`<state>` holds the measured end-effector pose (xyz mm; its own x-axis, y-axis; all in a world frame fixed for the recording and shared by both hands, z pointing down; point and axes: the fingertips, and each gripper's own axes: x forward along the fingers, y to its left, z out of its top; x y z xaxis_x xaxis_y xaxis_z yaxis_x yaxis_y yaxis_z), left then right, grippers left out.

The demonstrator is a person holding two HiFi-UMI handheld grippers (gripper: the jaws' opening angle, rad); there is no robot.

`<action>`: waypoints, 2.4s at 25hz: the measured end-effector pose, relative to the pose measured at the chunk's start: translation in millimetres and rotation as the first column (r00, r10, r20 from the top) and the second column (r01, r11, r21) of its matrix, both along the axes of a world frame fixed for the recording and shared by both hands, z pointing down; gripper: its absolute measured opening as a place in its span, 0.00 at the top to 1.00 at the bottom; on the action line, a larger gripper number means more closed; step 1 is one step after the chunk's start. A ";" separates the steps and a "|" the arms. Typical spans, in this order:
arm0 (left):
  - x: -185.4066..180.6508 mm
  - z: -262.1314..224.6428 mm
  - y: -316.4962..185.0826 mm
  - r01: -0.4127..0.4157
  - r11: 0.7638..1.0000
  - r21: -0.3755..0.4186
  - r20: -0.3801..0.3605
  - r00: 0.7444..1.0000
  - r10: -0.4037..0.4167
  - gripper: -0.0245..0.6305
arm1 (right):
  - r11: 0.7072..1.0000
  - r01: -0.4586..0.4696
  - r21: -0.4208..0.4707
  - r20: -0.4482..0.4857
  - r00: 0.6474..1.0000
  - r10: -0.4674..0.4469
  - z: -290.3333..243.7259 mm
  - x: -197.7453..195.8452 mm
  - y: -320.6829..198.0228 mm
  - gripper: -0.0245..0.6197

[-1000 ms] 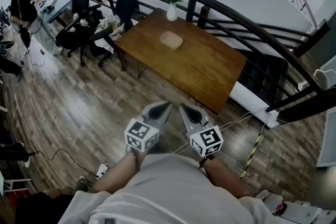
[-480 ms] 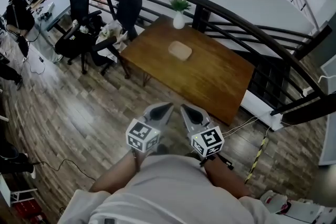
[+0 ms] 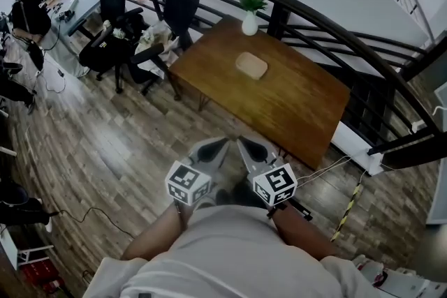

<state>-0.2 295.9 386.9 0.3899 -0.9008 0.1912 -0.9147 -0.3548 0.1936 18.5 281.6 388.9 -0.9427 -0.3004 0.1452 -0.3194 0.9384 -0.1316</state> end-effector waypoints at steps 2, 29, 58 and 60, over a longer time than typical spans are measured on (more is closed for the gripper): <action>-8.7 1.6 -3.1 0.021 1.000 -0.005 0.002 1.000 -0.021 0.96 | 1.000 0.013 -0.001 0.006 1.000 -0.013 0.1 -6.9 -4.0 0.95; 19.8 3.0 -271.9 -0.031 0.999 -0.011 -0.007 1.000 0.031 0.96 | 0.999 -0.032 -0.034 0.001 0.999 0.032 2.0 24.2 -272.8 0.95; -94.8 -4.6 -438.4 -0.379 0.926 0.002 -0.009 0.925 0.379 0.96 | 0.929 -0.367 -0.041 -0.016 0.930 0.367 2.0 -84.7 -424.8 0.95; -114.2 -8.4 -444.4 -0.408 0.913 0.004 0.000 0.913 0.408 0.96 | 0.918 -0.395 -0.037 -0.009 0.919 0.395 -1.4 -103.6 -428.9 0.95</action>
<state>-114.4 -148.4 378.4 0.7237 -0.6641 0.1874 -0.6901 -0.6978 0.1922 -85.1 -147.3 387.5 -0.7484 -0.6424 0.1648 -0.6630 0.7305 -0.1633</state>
